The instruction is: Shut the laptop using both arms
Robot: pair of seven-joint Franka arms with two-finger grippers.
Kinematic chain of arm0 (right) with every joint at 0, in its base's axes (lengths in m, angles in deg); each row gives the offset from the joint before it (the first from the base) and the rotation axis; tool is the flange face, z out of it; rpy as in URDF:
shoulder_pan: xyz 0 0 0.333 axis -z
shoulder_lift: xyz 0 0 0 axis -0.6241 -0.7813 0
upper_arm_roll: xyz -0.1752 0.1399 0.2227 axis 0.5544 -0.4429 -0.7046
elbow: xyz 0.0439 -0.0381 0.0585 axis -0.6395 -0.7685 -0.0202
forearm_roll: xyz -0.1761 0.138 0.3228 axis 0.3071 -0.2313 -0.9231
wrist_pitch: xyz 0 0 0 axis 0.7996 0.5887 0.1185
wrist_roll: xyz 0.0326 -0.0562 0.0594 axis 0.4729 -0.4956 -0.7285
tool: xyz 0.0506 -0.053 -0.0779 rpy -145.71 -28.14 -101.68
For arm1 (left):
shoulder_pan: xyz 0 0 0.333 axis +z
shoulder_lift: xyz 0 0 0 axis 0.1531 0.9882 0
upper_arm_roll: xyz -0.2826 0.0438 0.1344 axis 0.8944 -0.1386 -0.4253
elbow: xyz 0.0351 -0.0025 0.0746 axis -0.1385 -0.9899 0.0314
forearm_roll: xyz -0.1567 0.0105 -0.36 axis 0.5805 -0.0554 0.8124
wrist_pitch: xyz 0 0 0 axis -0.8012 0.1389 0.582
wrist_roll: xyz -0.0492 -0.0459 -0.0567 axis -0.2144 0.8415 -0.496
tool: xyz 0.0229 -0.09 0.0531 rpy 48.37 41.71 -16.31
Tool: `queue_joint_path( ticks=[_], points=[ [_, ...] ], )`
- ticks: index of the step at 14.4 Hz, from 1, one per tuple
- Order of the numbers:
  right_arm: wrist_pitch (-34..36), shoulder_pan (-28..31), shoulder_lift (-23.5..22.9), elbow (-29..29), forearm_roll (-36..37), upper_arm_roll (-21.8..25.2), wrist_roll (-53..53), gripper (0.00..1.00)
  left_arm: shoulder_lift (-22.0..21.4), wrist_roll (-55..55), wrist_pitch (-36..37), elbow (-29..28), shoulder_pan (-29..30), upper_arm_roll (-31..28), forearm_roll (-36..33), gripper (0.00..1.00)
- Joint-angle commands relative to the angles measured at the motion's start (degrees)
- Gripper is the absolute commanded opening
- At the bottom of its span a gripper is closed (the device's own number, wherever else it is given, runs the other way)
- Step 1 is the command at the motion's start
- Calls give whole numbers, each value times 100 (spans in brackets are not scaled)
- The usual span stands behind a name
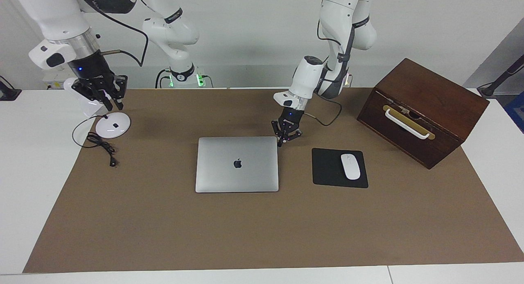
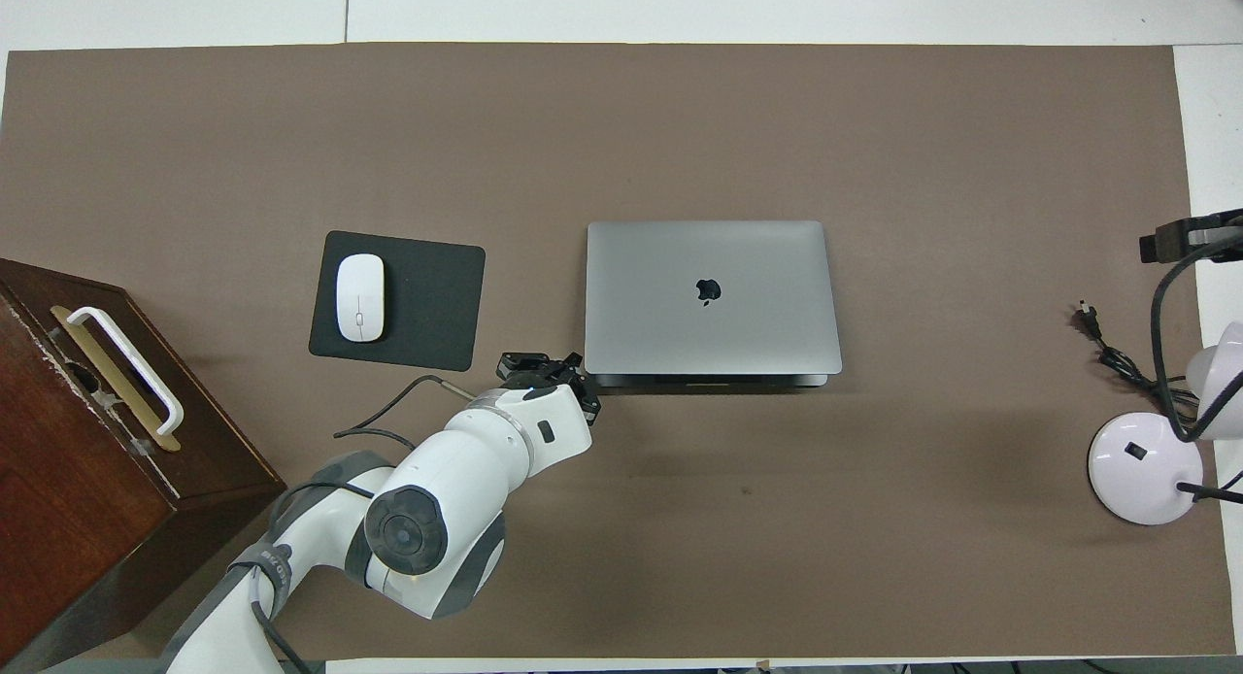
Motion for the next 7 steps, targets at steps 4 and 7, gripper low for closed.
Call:
queue_joint_path(
  ticks=[4,7],
  points=[
    [-1,-25,340,-501,90,-53,795,100,-1088,-119,2104,-22,310,-7,72,0],
    [25,-34,393,-624,90,-62,867,100,-1194,-31,3324,417,468,-24,81,0]
  ],
)
